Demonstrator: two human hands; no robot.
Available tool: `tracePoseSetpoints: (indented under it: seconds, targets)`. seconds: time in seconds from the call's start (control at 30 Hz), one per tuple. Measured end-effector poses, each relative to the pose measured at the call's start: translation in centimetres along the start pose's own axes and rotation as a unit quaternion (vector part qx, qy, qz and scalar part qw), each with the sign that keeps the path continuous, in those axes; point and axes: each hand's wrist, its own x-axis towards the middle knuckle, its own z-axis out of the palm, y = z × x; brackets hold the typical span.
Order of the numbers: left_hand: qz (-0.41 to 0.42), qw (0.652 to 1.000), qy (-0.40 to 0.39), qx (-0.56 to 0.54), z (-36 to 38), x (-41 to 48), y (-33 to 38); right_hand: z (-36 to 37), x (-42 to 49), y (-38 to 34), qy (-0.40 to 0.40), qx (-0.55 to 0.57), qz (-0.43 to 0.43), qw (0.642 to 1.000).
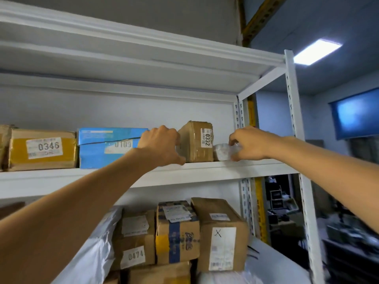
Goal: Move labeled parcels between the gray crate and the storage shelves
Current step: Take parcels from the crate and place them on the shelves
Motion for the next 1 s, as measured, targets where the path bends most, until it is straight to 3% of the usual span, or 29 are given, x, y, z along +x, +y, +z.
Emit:
tracePoseSetpoints:
  seconds: [0.3, 0.47, 0.67, 0.73, 0.87, 1.0]
  targets:
    - [-0.074, 0.997, -0.014, -0.029, 1.7, 4.0, 2.3, 1.8, 5.0, 3.1, 0.048, 0.022, -0.057, 0.997]
    - [-0.114, 0.992, -0.034, -0.052, 2.8, 6.0, 2.8, 2.8, 7.6, 3.9, 0.035, 0.160, -0.088, 0.983]
    - [-0.144, 0.968, -0.044, -0.200, 3.8, 6.8, 2.7, 3.1, 9.5, 3.3, 0.009, 0.313, -0.091, 0.945]
    - [-0.166, 0.945, -0.037, -0.279, 3.8, 6.9, 2.7, 3.5, 10.2, 2.5, -0.006, 0.336, -0.098, 0.937]
    - [-0.181, 0.857, -0.046, -0.481, 4.7, 6.3, 3.1, 4.8, 11.6, 1.4, 0.002, 0.404, -0.085, 0.911]
    - [-0.191, 0.799, -0.013, -0.570, 5.7, 5.3, 3.5, 5.1, 11.9, 1.1, 0.002, 0.434, -0.066, 0.899]
